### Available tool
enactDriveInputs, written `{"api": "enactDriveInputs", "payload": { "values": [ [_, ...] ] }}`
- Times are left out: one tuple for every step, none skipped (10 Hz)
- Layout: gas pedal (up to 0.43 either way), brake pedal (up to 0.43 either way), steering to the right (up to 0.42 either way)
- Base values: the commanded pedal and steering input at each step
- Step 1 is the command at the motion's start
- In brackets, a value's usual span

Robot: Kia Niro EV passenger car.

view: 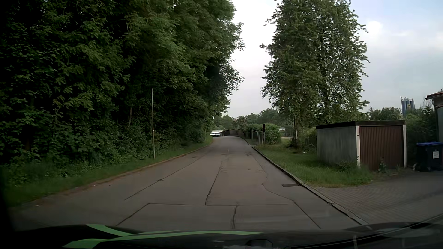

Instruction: Follow the waypoints while adhering to traffic rules and regulations

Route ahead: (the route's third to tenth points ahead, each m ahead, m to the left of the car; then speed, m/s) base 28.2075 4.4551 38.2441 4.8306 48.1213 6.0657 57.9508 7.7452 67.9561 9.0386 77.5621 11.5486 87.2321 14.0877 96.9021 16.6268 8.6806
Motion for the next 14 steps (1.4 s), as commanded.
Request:
{"api": "enactDriveInputs", "payload": {
  "values": [
    [0.087, 0.0, -0.004],
    [0.087, 0.0, -0.003],
    [0.087, 0.0, -0.003],
    [0.087, 0.0, -0.004],
    [0.087, 0.0, -0.003],
    [0.087, 0.0, -0.003],
    [0.067, 0.0, -0.003],
    [0.067, 0.0, -0.003],
    [0.059, 0.0, -0.003],
    [0.047, 0.0, -0.003],
    [0.047, 0.0, -0.003],
    [0.047, 0.0, -0.003],
    [0.047, 0.0, -0.003],
    [0.047, 0.0, -0.003]
  ]
}}
